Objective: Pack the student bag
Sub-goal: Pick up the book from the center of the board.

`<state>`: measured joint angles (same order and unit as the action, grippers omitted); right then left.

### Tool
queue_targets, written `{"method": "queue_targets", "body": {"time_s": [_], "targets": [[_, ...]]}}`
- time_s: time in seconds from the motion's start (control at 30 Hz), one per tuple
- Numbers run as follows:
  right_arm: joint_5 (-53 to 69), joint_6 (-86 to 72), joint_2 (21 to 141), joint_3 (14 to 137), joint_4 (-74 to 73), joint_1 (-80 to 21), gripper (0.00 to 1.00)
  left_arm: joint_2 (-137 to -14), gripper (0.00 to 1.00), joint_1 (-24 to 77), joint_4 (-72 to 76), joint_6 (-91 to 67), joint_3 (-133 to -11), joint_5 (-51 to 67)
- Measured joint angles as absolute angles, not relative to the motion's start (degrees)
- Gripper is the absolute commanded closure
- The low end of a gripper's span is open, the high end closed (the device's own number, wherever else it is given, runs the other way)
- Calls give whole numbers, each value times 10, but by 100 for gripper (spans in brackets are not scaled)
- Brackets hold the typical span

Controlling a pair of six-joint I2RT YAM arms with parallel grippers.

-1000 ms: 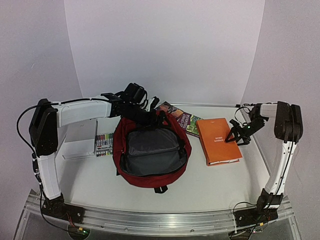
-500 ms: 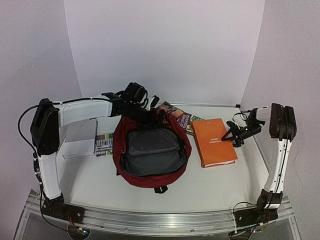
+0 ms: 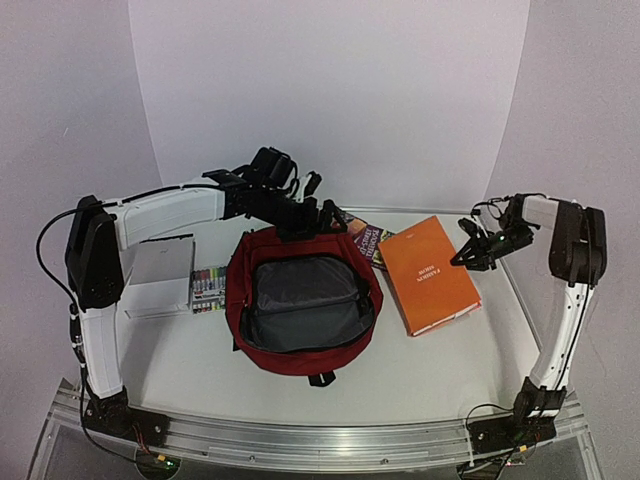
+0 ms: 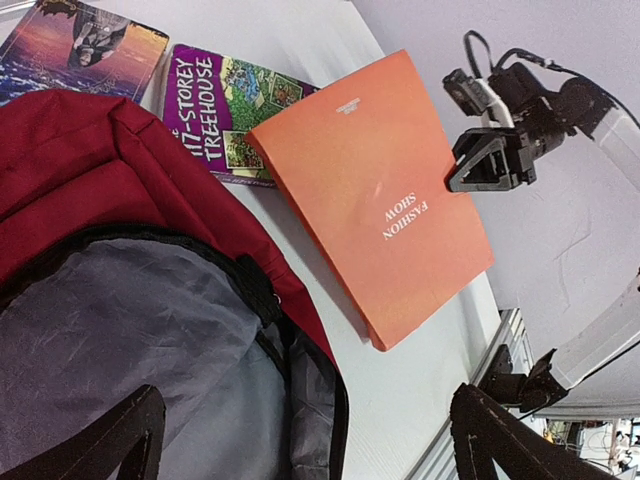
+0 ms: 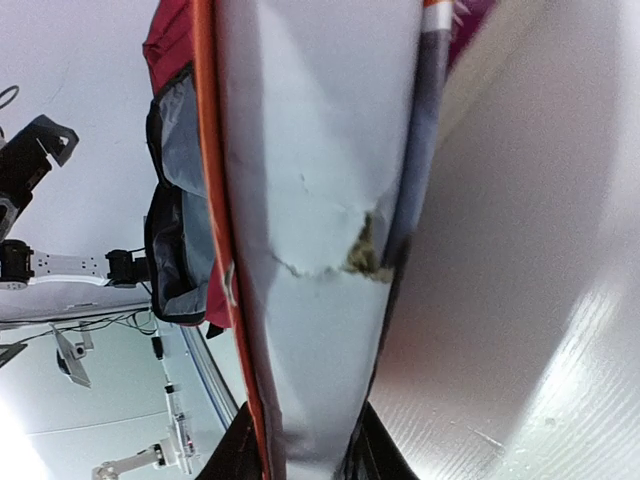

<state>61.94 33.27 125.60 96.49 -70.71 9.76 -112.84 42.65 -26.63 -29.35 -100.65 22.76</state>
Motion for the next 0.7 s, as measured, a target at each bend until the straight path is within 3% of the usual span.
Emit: {"method": "queue_targets", "body": {"time_s": [0.33, 0.7], "targets": [[507, 313, 1107, 1009, -659, 49, 96, -1119, 0, 387, -286, -299, -1016, 225], [244, 314, 932, 981, -469, -218, 99, -1033, 0, 327, -258, -375, -942, 226]]}}
